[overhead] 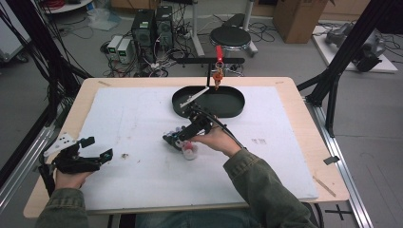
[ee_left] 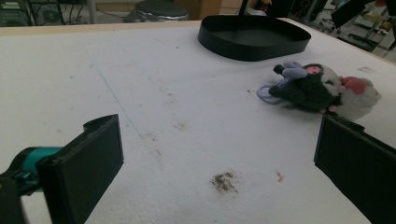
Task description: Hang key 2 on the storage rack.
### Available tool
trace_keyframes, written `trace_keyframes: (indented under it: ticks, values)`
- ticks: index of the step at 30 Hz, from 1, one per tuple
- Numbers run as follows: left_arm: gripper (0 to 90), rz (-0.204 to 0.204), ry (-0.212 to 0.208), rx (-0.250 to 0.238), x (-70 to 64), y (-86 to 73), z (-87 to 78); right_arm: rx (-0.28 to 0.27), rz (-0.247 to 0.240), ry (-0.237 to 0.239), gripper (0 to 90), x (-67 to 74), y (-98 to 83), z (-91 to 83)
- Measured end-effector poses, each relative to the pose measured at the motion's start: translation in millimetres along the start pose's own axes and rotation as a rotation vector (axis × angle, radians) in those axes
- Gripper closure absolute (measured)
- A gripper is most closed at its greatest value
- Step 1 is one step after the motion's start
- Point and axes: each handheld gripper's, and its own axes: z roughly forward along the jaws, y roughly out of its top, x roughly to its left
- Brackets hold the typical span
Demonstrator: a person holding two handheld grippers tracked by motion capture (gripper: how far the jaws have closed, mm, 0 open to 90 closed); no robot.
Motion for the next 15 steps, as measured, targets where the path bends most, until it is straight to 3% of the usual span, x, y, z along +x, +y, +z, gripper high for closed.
trace_keyframes:
  ticks: [6,15]
  values:
    - [1.8,0.0,0.0,-0.001,0.0,0.0,-0.1,0.037,0.004,-0.008,0.6,-1.6,-1.0,10.2]
    - [1.8,-0.001,-0.001,-0.004,0.2,0.0,-0.2,0.142,0.033,-0.047,0.5,-1.2,-5.0,31.7]
